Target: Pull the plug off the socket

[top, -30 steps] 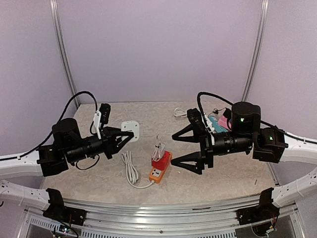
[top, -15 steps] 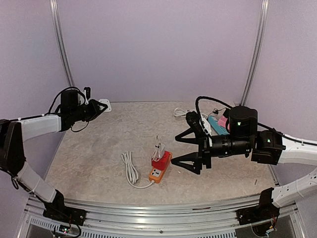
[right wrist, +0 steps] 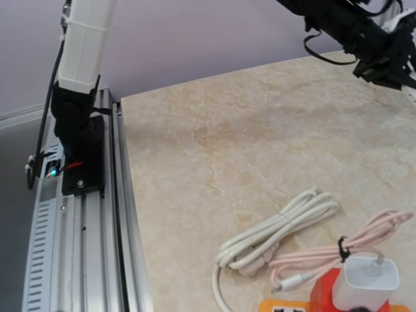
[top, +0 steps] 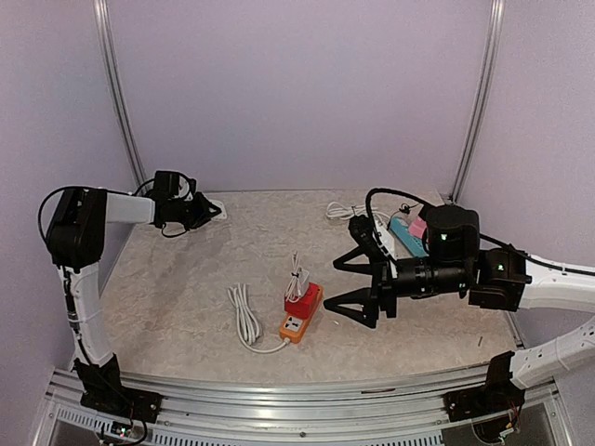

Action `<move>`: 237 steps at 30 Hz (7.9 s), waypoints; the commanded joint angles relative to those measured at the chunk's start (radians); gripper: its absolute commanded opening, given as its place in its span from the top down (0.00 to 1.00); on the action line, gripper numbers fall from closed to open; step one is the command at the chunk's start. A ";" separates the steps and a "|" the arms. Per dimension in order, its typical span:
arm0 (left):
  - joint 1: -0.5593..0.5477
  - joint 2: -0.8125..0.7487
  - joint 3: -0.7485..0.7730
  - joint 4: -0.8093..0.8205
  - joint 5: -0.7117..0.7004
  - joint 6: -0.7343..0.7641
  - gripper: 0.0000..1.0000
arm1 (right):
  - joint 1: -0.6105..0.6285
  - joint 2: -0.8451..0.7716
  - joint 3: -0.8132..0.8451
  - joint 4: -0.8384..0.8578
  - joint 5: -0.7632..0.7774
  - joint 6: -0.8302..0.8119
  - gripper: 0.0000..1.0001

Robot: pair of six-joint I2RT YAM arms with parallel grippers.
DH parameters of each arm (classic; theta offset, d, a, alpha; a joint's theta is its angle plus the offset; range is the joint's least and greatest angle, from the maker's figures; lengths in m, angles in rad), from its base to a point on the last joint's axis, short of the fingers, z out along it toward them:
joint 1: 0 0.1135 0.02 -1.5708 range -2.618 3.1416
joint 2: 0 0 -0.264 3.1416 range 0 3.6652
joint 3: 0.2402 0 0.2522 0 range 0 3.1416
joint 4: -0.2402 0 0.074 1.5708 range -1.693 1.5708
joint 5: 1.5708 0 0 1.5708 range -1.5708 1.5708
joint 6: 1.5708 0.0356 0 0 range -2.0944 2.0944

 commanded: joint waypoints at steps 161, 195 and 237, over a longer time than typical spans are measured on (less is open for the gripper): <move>-0.882 -0.525 -0.164 -0.329 -0.601 0.263 1.00 | -0.211 0.959 -0.156 1.043 -0.033 -0.136 0.84; -0.286 -0.729 -0.365 -0.172 -0.258 0.184 1.00 | -0.216 1.012 -0.128 1.010 -0.047 -0.129 0.88; 0.202 0.195 0.146 -0.074 0.046 -0.032 0.78 | -0.217 1.010 -0.119 0.994 -0.055 -0.128 0.84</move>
